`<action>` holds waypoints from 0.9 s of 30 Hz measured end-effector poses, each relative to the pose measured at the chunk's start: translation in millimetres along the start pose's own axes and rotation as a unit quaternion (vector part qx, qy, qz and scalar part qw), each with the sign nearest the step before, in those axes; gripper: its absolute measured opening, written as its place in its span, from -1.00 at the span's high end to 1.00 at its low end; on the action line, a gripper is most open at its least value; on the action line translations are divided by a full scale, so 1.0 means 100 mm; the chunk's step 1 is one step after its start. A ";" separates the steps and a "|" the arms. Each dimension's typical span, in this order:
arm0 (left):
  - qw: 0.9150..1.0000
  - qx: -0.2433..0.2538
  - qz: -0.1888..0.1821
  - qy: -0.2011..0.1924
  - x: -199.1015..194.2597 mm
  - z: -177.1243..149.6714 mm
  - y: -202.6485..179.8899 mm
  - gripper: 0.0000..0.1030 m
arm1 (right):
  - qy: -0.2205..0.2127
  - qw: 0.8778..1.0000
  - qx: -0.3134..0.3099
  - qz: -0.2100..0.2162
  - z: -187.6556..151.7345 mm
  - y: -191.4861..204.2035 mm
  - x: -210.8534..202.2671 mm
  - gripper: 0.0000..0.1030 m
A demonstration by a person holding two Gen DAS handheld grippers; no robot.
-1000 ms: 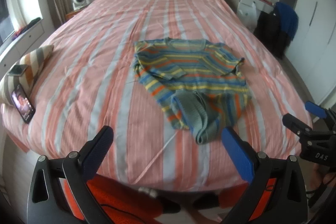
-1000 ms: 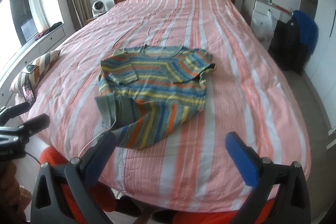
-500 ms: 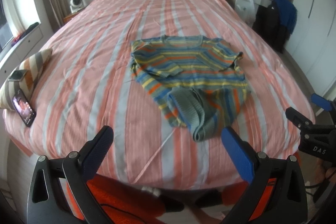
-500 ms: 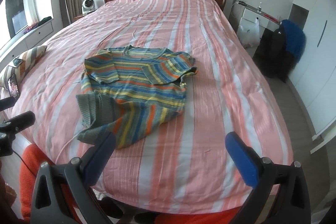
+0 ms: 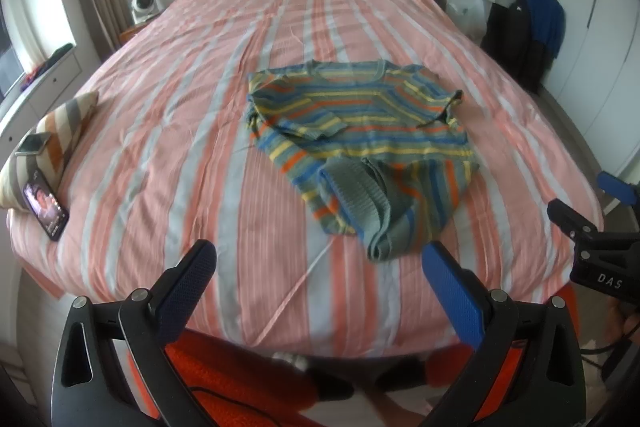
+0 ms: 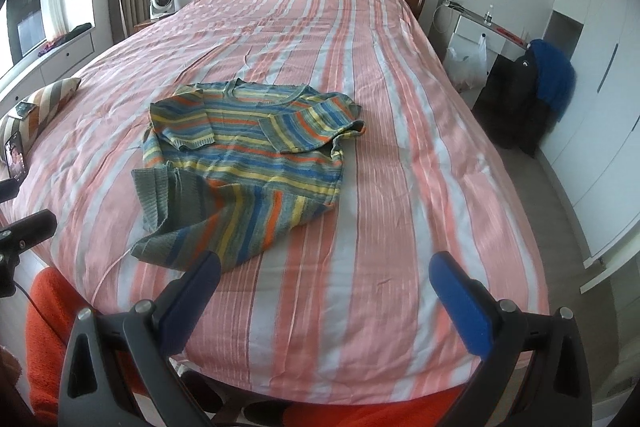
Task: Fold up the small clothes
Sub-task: 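Move both grippers toward the striped sweater on the bed, then grasp the sweater hem with the right gripper while the left gripper grasps the hem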
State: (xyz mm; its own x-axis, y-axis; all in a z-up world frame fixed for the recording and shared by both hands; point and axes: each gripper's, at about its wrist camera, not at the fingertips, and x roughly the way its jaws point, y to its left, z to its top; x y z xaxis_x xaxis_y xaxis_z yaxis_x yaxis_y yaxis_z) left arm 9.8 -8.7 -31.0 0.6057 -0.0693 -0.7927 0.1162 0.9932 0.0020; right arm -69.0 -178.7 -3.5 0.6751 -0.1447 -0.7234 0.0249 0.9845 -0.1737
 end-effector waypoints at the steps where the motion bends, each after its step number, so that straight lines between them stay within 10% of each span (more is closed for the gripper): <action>1: 1.000 0.000 0.000 0.000 0.00 0.00 0.00 -0.99 | 0.000 1.000 0.001 0.001 0.00 0.00 0.01 -0.99; 8: 1.000 -0.007 -0.018 0.014 0.24 -0.03 0.13 -0.99 | -0.007 1.000 0.005 0.029 -0.02 -0.03 0.06 -0.99; 12: 0.994 -0.061 -0.077 0.049 0.71 -0.05 0.47 -0.99 | -0.023 0.990 0.020 0.141 -0.06 -0.17 0.33 -0.99; 17: 0.982 -0.093 -0.137 0.088 1.34 0.12 0.48 -0.83 | 0.104 0.943 0.082 0.305 -0.22 -0.04 1.36 -0.89; 21: 0.975 -0.086 -0.160 0.125 1.71 0.31 0.22 -0.04 | 0.115 0.937 0.094 0.316 -0.22 0.30 1.62 -0.50; 22: 0.973 -0.087 -0.167 0.136 1.82 0.32 0.16 0.88 | 0.113 0.935 0.091 0.324 -0.19 0.40 1.66 -0.38; 23: 0.969 -0.098 -0.174 0.146 1.87 0.30 0.16 0.85 | 0.114 0.936 0.087 0.321 -0.18 0.45 1.70 -0.18; 24: 0.966 -0.120 -0.180 0.140 1.84 0.25 0.19 0.85 | 0.111 0.942 0.083 0.306 -0.16 0.48 1.71 0.58; 25: 0.966 -0.123 -0.186 0.131 1.77 0.22 0.22 0.86 | 0.109 0.947 0.086 0.288 -0.16 0.45 1.70 0.91; 27: 0.970 -0.102 -0.192 0.107 1.46 0.09 0.28 0.86 | 0.119 0.939 0.106 0.306 -0.21 0.26 1.59 0.92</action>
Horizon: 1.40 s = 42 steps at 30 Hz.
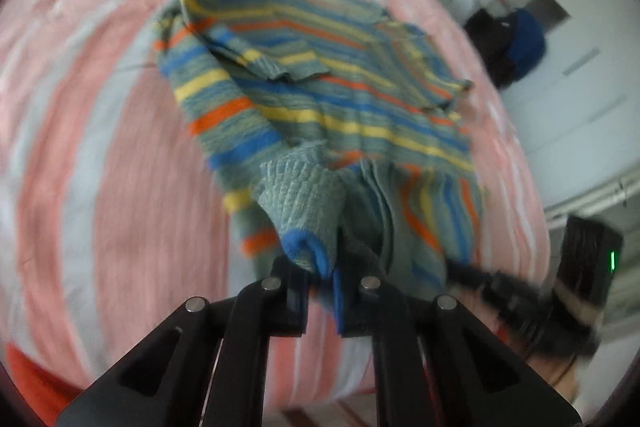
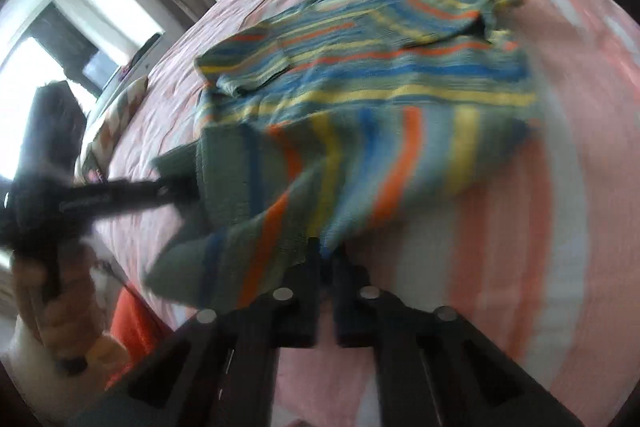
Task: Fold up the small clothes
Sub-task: 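Grasp the sweater hem with the right gripper while the left gripper grasps the hem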
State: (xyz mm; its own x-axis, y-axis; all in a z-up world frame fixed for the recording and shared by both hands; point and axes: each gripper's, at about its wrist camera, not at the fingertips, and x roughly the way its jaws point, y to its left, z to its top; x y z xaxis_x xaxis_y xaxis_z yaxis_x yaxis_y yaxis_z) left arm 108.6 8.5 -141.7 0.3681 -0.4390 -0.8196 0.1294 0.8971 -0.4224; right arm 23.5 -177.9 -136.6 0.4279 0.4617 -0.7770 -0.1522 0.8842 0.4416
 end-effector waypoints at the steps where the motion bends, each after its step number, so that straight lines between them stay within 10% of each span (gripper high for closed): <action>1: 1.000 0.020 -0.004 -0.005 -0.20 -0.18 -0.01 0.86 | 0.002 1.000 -0.005 -0.004 -0.09 -0.01 -0.19 0.92; 6: 0.994 0.074 0.066 0.036 -0.54 -0.96 0.12 0.74 | 0.044 0.995 -0.025 -0.085 -0.51 -0.34 -0.71 0.98; 8: 0.989 0.067 0.096 0.085 -0.41 -1.18 0.31 0.15 | 0.066 0.991 -0.006 -0.113 -0.68 -0.52 -0.77 0.94; 11: 0.981 0.060 0.168 0.072 -0.45 -1.30 0.56 0.03 | 0.062 0.992 0.019 -0.110 -0.76 -0.62 -0.81 0.79; 16: 0.996 -0.025 0.086 -0.023 -0.84 -0.92 0.71 -0.40 | 0.015 0.988 -0.120 -0.098 -0.38 0.05 -0.73 -0.08; 20: 0.996 0.022 0.068 -0.059 -0.68 -0.53 0.43 -0.66 | -0.012 0.954 -0.282 -0.099 0.03 0.69 -0.20 -0.39; 22: 0.996 0.042 0.064 -0.034 -0.43 -0.39 0.36 -0.45 | 0.003 0.935 -0.341 -0.101 0.16 0.89 0.17 -0.38; 24: 0.996 0.038 0.075 -0.005 -0.23 -0.37 0.38 0.98 | 0.039 0.927 -0.363 -0.085 0.22 0.93 0.50 -0.12; 25: 0.997 0.029 0.073 0.006 -0.24 -0.41 0.45 0.93 | 0.073 0.928 -0.359 -0.063 0.23 0.93 0.59 0.67; 26: 0.998 0.024 0.064 -0.007 -0.33 -0.46 0.49 0.94 | 0.073 0.929 -0.359 -0.061 0.24 0.91 0.58 0.85; 32: 0.997 0.040 0.062 -0.023 -0.96 -1.02 0.73 0.93 | 0.056 0.929 -0.366 -0.020 -0.32 0.65 -0.60 0.85; 37: 0.986 0.057 0.149 0.047 -0.75 -1.37 0.95 0.87 | 0.113 0.934 -0.321 -0.112 -1.01 -0.05 -0.89 0.53; 39: 0.988 0.044 0.141 0.046 -0.80 -1.40 1.02 0.63 | 0.136 0.943 -0.276 -0.125 -1.14 -0.29 -0.87 -0.02; 42: 0.996 -0.011 0.086 -0.017 -1.03 -1.26 1.16 -0.42 | 0.117 0.973 -0.177 -0.087 -1.18 -0.58 -1.02 -0.03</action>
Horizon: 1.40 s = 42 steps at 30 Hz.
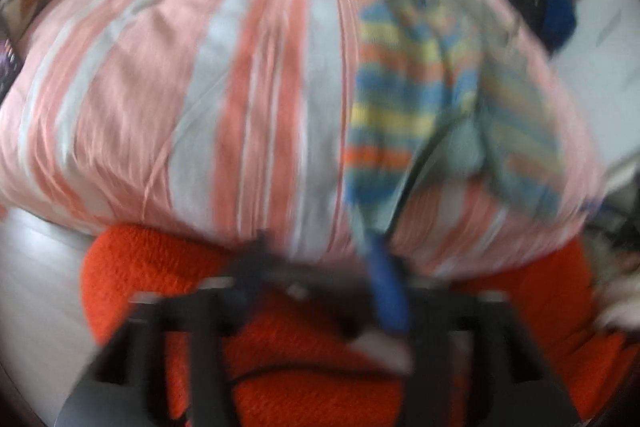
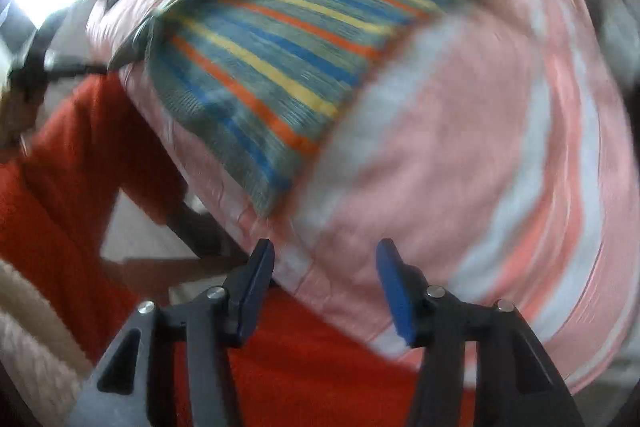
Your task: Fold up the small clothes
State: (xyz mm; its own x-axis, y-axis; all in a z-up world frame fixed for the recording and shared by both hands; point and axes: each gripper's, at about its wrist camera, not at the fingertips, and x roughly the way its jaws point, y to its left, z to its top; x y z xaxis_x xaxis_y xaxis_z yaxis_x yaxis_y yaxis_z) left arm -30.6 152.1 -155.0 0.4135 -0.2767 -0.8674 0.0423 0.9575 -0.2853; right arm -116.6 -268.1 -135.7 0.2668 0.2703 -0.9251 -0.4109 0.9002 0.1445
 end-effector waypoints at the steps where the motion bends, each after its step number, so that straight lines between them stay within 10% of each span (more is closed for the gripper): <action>1: 1.000 -0.016 -0.008 -0.014 -0.01 0.05 0.04 -0.53 | -0.019 0.998 0.041 0.031 -0.02 -0.08 -0.04 -0.03; 4: 0.999 -0.031 -0.001 -0.004 0.16 0.22 0.08 -0.44 | -0.040 0.984 0.116 0.130 0.06 -0.16 0.10 -0.05; 8: 0.999 -0.008 0.043 0.013 0.41 0.29 -0.04 -0.29 | 0.011 0.984 0.090 0.151 0.23 0.06 0.67 -0.02; 10: 0.999 -0.006 0.038 0.010 0.34 0.28 -0.06 -0.29 | 0.024 0.983 0.070 0.168 0.31 0.23 0.80 0.92; 18: 0.999 0.000 0.034 0.021 0.29 0.15 -0.04 -0.29 | 0.041 0.995 0.079 0.036 0.06 -0.08 0.21 0.90; 24: 0.995 0.060 0.063 0.038 0.54 0.20 -0.34 -0.29 | 0.040 0.997 0.069 0.026 0.25 0.19 0.47 0.90; 25: 0.994 0.065 0.075 0.042 0.58 0.19 -0.37 -0.22 | 0.040 0.997 0.067 0.027 0.26 0.21 0.50 0.90; 28: 0.994 0.064 0.059 0.066 0.67 0.14 -0.46 0.96 | 0.034 0.996 0.079 0.031 0.27 0.20 0.49 0.90; 36: 0.985 0.112 0.124 0.030 0.21 -0.05 -0.68 1.00 | -0.005 0.993 0.119 0.005 0.25 0.04 -0.26 0.91; 42: 0.979 0.097 0.170 0.056 0.73 -0.01 -0.52 1.00 | 0.064 0.983 0.174 0.009 0.17 -0.16 0.75 0.91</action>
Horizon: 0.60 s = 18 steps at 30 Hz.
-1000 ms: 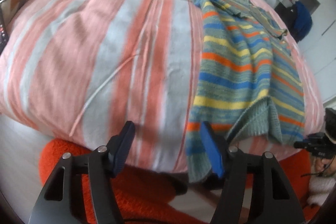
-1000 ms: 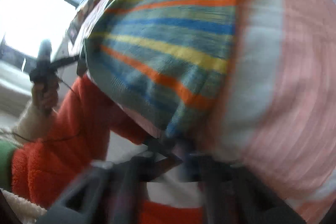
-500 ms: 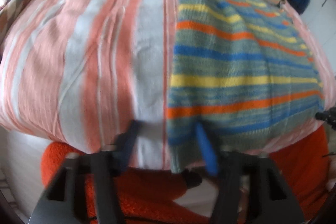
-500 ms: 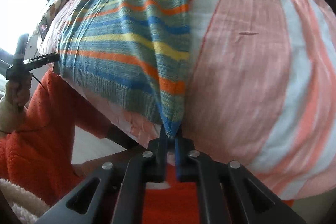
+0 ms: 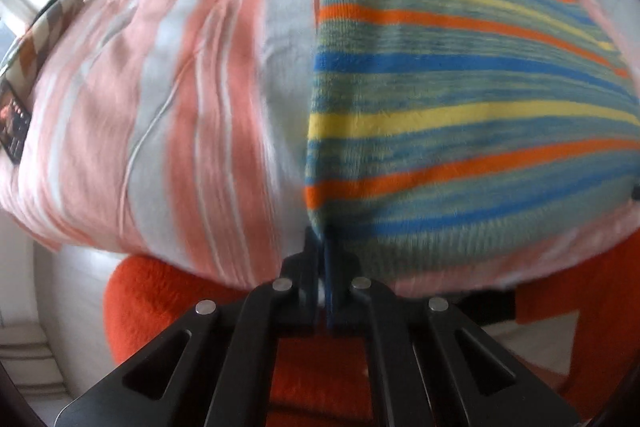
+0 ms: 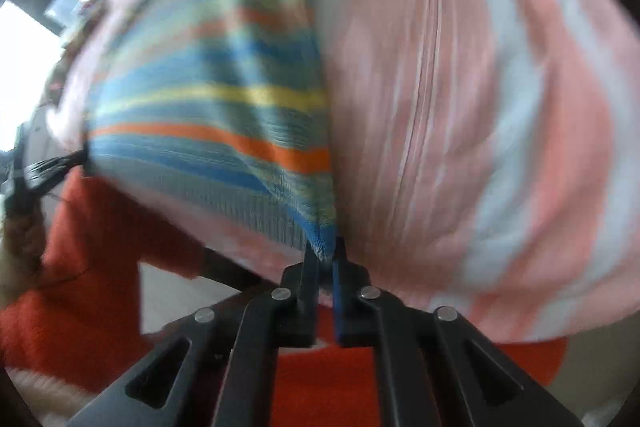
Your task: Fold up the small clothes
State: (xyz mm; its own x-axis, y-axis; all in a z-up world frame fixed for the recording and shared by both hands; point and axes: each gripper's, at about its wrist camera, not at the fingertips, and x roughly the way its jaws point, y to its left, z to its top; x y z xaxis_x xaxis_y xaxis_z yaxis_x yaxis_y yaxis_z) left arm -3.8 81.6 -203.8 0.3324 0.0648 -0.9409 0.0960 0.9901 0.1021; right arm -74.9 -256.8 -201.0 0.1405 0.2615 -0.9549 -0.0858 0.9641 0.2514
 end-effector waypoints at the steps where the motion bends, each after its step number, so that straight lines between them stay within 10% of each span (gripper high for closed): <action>1: 1.000 -0.001 0.004 0.000 0.01 0.02 -0.02 1.00 | -0.001 1.000 0.010 0.001 0.04 -0.02 0.05 0.91; 9: 1.000 -0.005 0.014 -0.007 0.07 0.03 -0.23 0.90 | -0.002 1.000 0.019 0.007 0.05 -0.08 -0.01 0.88; 13: 0.999 -0.024 -0.020 -0.015 -0.27 -0.13 -0.15 0.06 | 0.029 0.999 0.010 -0.016 -0.05 -0.10 -0.22 0.02; 18: 0.994 -0.062 0.003 -0.087 -0.73 -0.12 0.09 -0.43 | -0.069 0.976 -0.095 -0.182 0.33 -0.03 -1.04 0.00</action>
State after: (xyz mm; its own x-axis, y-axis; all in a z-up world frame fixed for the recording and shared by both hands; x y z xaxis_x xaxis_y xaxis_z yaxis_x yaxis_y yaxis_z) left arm -39.0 87.2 -138.0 0.4908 0.0595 -0.8692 -0.0191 0.9982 0.0575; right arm -57.1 -284.8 -97.5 0.3268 -0.0802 -0.9417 -0.1843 0.9719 -0.1467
